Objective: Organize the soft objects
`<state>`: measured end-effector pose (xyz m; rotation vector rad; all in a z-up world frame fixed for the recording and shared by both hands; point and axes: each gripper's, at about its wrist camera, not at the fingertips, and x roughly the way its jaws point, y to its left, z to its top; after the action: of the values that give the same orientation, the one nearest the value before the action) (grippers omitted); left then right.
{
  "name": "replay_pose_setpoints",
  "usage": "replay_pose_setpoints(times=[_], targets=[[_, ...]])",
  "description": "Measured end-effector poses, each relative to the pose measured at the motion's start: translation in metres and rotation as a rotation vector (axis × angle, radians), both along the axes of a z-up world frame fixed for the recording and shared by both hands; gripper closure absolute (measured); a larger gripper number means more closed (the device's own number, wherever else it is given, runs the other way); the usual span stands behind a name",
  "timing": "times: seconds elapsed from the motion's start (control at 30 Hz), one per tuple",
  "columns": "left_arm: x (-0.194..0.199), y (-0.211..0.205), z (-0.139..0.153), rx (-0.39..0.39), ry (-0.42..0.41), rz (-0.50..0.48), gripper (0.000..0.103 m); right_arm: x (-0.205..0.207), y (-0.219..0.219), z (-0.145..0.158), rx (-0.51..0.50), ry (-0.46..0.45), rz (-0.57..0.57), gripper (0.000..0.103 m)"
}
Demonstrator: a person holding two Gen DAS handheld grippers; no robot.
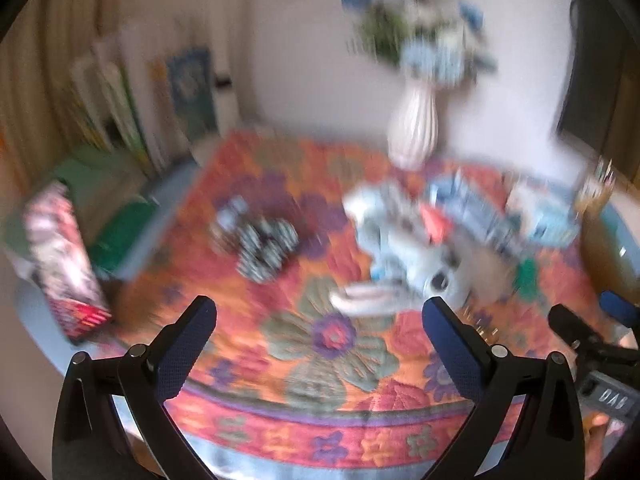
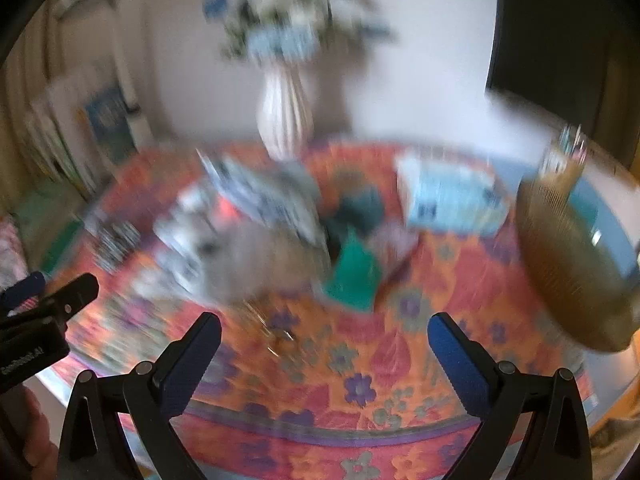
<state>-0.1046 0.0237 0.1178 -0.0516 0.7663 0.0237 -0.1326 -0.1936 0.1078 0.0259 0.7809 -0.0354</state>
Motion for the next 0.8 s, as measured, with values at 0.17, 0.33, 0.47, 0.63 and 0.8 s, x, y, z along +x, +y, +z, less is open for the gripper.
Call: replay_pose_setpoints(times=[0.17, 0.33, 0.47, 0.63, 0.8], targets=[[-0.036, 0.033, 0.047, 0.006, -0.103, 0.01, 0.0, -0.017, 0.012, 0.045, -0.03, -0.09, 0.001, 0.0], [-0.057, 0.053, 0.07, 0.008, -0.165, 0.044, 0.0, -0.031, 0.029, 0.065, -0.054, -0.137, 0.023, 0.0], [-0.058, 0.06, 0.071, -0.011, -0.187, 0.057, 0.0, -0.035, 0.03, 0.072, -0.058, -0.161, 0.038, 0.0], [-0.049, 0.057, 0.06, -0.027, -0.172, 0.059, 0.001, -0.027, 0.035, 0.072, -0.084, -0.148, 0.044, 0.0], [-0.044, 0.048, 0.062, -0.015, -0.183, 0.038, 0.001, -0.017, 0.038, 0.069, -0.102, -0.132, 0.041, 0.0]])
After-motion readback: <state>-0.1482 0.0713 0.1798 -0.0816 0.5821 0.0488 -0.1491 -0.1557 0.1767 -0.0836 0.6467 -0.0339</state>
